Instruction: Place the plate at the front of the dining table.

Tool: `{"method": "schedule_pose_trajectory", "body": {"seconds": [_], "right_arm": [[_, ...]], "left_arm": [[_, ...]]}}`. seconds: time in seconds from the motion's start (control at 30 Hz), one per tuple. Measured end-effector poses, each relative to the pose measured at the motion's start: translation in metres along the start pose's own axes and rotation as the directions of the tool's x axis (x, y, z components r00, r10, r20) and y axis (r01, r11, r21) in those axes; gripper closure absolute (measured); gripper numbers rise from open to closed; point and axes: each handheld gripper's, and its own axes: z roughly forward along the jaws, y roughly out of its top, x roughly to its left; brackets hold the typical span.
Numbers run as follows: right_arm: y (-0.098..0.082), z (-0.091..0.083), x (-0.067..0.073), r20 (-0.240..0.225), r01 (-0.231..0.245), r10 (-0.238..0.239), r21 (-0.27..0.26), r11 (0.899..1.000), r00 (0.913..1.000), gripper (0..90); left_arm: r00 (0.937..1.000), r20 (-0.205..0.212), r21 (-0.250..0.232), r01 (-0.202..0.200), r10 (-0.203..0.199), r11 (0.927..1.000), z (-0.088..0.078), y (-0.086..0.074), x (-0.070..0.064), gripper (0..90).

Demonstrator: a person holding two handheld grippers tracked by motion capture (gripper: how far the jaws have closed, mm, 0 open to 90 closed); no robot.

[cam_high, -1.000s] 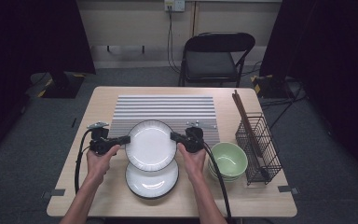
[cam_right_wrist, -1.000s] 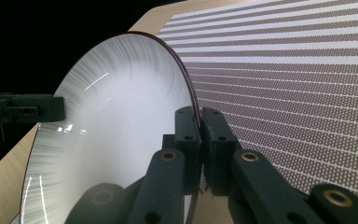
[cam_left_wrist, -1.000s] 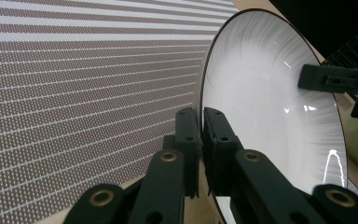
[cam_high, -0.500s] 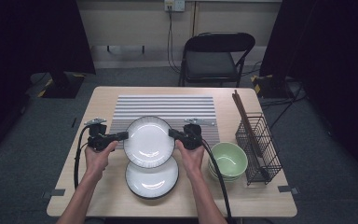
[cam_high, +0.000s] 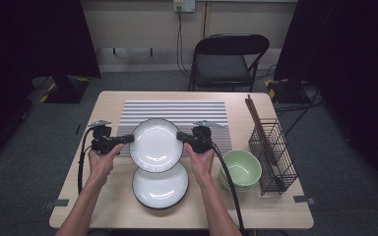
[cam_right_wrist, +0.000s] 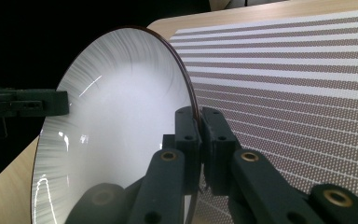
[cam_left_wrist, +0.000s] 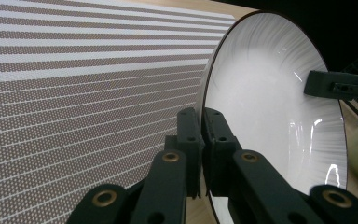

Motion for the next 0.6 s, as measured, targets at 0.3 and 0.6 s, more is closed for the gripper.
{"method": "schedule_pose_trajectory", "body": {"seconds": [0.3,0.6], "right_arm": [[0.012,0.005,-0.005,0.017,0.003,-0.004,0.004,1.0,0.9999,86.1],[0.026,0.015,-0.007,0.028,0.015,-0.015,0.02,1.0,0.9995,86.1]], "left_arm": [[1.0,-0.002,0.002,0.005,-0.005,1.0,0.009,0.011,0.005,86.9],[0.9997,-0.012,0.001,0.019,-0.019,0.9998,0.016,0.019,0.013,87.1]]}}
